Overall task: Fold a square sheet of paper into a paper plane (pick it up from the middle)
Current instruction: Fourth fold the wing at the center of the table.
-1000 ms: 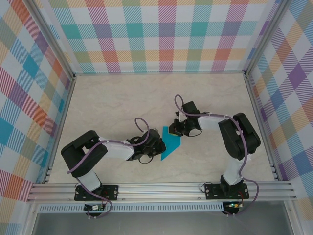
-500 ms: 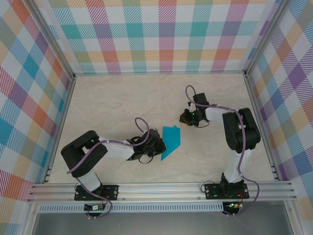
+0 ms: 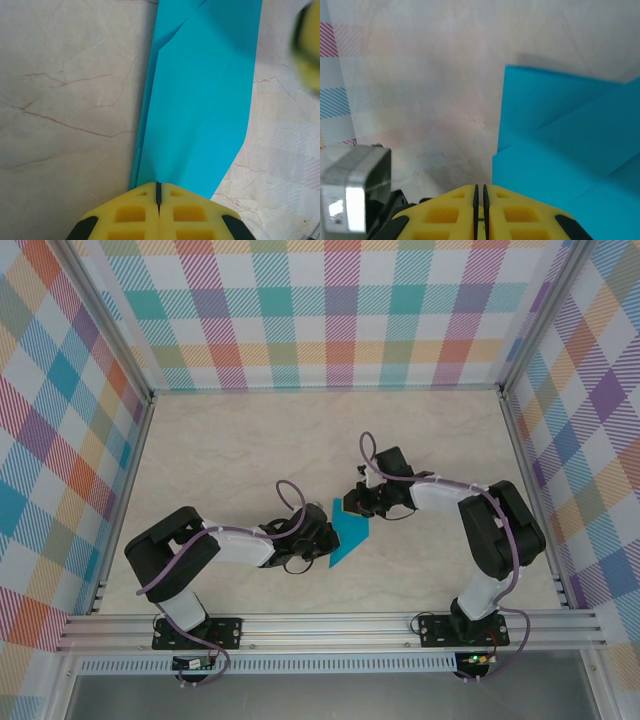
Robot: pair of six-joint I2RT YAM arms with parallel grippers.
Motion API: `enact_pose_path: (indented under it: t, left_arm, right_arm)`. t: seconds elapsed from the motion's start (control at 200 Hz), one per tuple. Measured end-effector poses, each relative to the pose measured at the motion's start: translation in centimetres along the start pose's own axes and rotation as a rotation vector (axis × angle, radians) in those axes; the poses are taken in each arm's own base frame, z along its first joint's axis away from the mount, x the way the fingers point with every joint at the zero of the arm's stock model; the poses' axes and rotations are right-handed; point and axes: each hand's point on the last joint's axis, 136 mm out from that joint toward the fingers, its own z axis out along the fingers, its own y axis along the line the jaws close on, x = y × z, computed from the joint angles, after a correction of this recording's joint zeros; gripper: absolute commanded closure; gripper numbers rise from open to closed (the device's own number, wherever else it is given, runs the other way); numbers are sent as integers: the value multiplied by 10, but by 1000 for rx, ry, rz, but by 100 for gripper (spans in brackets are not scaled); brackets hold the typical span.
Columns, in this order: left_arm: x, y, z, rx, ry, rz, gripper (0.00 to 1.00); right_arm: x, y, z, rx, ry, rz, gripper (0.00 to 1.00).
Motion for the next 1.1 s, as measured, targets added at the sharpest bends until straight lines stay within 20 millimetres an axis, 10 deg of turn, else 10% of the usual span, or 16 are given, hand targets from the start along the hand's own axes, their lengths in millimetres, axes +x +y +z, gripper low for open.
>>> enact_pose_path:
  t: [0.385, 1.1]
  left_arm:
    - [0, 0, 0, -5, 3, 2, 100]
    - [-7, -26, -21, 5, 6, -106, 100]
  right_arm:
    - [22, -32, 25, 45, 82, 75, 90]
    - [22, -34, 26, 52, 74, 90, 90]
